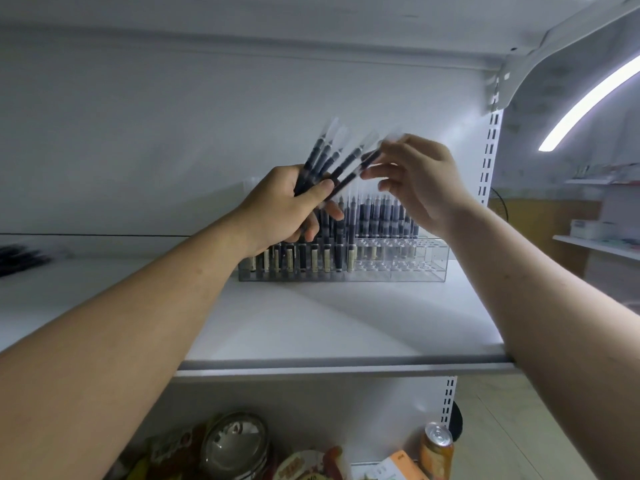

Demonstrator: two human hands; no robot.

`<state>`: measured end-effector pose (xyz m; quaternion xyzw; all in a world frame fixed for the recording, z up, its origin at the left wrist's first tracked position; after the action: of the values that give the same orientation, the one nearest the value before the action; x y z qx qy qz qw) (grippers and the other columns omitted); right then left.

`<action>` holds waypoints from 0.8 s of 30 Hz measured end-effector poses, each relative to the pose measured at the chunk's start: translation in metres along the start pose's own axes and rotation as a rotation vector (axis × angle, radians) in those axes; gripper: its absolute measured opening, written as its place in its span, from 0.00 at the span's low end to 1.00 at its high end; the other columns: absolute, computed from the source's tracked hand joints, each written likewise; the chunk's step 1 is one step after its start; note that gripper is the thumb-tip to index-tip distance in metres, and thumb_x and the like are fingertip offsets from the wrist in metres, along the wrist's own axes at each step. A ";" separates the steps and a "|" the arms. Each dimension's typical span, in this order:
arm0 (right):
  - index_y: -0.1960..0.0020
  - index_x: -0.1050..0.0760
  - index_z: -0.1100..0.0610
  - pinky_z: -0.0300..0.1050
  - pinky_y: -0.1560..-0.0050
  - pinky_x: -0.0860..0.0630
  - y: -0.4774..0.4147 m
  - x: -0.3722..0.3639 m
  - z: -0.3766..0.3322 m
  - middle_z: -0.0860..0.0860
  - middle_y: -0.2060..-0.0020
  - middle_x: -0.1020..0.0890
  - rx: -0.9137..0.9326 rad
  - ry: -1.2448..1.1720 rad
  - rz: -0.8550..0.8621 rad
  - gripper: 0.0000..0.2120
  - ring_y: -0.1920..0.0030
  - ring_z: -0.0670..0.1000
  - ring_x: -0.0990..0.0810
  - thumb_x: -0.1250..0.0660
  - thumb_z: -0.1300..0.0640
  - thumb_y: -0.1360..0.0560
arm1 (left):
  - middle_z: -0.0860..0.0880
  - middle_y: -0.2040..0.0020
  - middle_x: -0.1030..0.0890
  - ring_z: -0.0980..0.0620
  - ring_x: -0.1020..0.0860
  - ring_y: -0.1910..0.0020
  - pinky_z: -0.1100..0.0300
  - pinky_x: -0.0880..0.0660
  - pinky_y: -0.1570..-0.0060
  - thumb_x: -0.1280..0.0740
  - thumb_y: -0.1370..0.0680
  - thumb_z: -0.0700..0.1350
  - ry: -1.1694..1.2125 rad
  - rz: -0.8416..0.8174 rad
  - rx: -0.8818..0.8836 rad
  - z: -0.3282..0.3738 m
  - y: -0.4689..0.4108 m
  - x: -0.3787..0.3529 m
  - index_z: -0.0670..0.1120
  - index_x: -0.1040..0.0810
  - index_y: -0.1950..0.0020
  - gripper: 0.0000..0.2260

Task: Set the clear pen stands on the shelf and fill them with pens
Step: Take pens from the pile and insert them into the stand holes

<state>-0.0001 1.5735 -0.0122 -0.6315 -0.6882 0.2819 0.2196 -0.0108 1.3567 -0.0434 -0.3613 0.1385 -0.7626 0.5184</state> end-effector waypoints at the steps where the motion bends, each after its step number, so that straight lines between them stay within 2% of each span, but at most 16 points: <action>1: 0.50 0.24 0.64 0.44 0.63 0.23 -0.002 0.004 -0.002 0.58 0.60 0.16 0.018 -0.029 0.065 0.05 0.59 0.58 0.15 0.36 0.64 0.16 | 0.44 0.55 0.13 0.47 0.27 0.72 0.58 0.36 0.74 0.37 0.12 0.45 -0.002 0.005 0.002 -0.001 0.000 0.001 0.43 0.22 0.41 0.07; 3: 0.49 0.23 0.63 0.44 0.65 0.24 -0.006 0.013 -0.003 0.55 0.63 0.17 0.065 0.014 0.196 0.05 0.62 0.57 0.15 0.36 0.64 0.16 | 0.45 0.60 0.16 0.49 0.32 0.74 0.57 0.37 0.75 0.36 0.13 0.45 -0.001 0.003 0.011 -0.002 0.000 0.001 0.42 0.21 0.39 0.08; 5: 0.48 0.22 0.60 0.44 0.66 0.25 -0.008 0.020 -0.003 0.53 0.63 0.17 0.135 0.205 0.277 0.04 0.63 0.55 0.15 0.35 0.61 0.16 | 0.47 0.65 0.24 0.51 0.35 0.74 0.58 0.38 0.76 0.36 0.13 0.45 -0.009 -0.007 0.016 -0.003 0.001 0.000 0.40 0.21 0.37 0.10; 8: 0.47 0.22 0.55 0.39 0.66 0.23 -0.006 0.017 -0.001 0.53 0.59 0.14 0.195 0.499 0.232 0.04 0.62 0.52 0.13 0.34 0.57 0.15 | 0.51 0.69 0.32 0.54 0.37 0.75 0.60 0.38 0.76 0.36 0.13 0.46 -0.027 0.003 0.019 -0.004 0.000 0.001 0.40 0.21 0.38 0.11; 11: 0.47 0.22 0.55 0.35 0.65 0.23 -0.004 0.010 0.005 0.54 0.57 0.13 0.167 0.637 0.166 0.03 0.60 0.53 0.12 0.34 0.59 0.16 | 0.52 0.70 0.34 0.54 0.38 0.76 0.61 0.39 0.77 0.37 0.13 0.48 -0.001 -0.008 0.019 -0.004 0.000 0.001 0.42 0.22 0.40 0.10; 14: 0.48 0.22 0.54 0.48 0.60 0.17 -0.002 0.006 0.009 0.52 0.58 0.13 0.129 0.711 0.136 0.03 0.60 0.50 0.12 0.34 0.60 0.16 | 0.53 0.68 0.35 0.54 0.40 0.75 0.60 0.42 0.78 0.39 0.12 0.50 0.048 -0.043 0.034 -0.004 0.000 0.000 0.40 0.24 0.38 0.14; 16: 0.46 0.22 0.55 0.55 0.55 0.16 -0.001 0.005 0.011 0.52 0.58 0.13 0.113 0.731 0.119 0.03 0.60 0.48 0.12 0.35 0.59 0.16 | 0.52 0.66 0.35 0.53 0.41 0.73 0.60 0.44 0.77 0.40 0.12 0.51 0.077 -0.058 0.042 -0.004 -0.001 0.000 0.39 0.24 0.36 0.16; 18: 0.46 0.22 0.55 0.61 0.53 0.17 0.000 0.005 0.012 0.52 0.58 0.13 0.105 0.723 0.112 0.03 0.60 0.49 0.12 0.34 0.58 0.16 | 0.51 0.65 0.35 0.53 0.41 0.73 0.61 0.44 0.77 0.41 0.11 0.50 0.104 -0.058 0.053 -0.005 -0.001 0.001 0.40 0.24 0.36 0.15; 21: 0.47 0.21 0.54 0.67 0.56 0.17 0.000 0.002 0.014 0.52 0.60 0.13 0.085 0.763 0.080 0.03 0.58 0.58 0.12 0.34 0.57 0.16 | 0.51 0.64 0.34 0.54 0.40 0.74 0.62 0.44 0.76 0.43 0.11 0.47 0.123 -0.056 0.058 -0.005 -0.001 0.000 0.40 0.24 0.35 0.13; 24: 0.49 0.22 0.50 0.69 0.58 0.20 0.002 -0.002 0.022 0.48 0.63 0.12 0.030 0.842 -0.017 0.05 0.56 0.70 0.15 0.34 0.56 0.16 | 0.52 0.64 0.32 0.53 0.40 0.73 0.60 0.45 0.76 0.43 0.10 0.46 0.114 -0.057 0.048 -0.006 -0.002 0.000 0.41 0.24 0.35 0.13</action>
<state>-0.0126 1.5693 -0.0297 -0.6824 -0.5396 0.0073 0.4931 -0.0158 1.3570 -0.0466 -0.3085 0.1393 -0.7993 0.4964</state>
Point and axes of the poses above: each hand's wrist, its own y-axis away from the middle knuckle, its own x-axis out of the back of the hand, z = x × y, the point moved 3 cm from there along -y, towards the middle knuckle
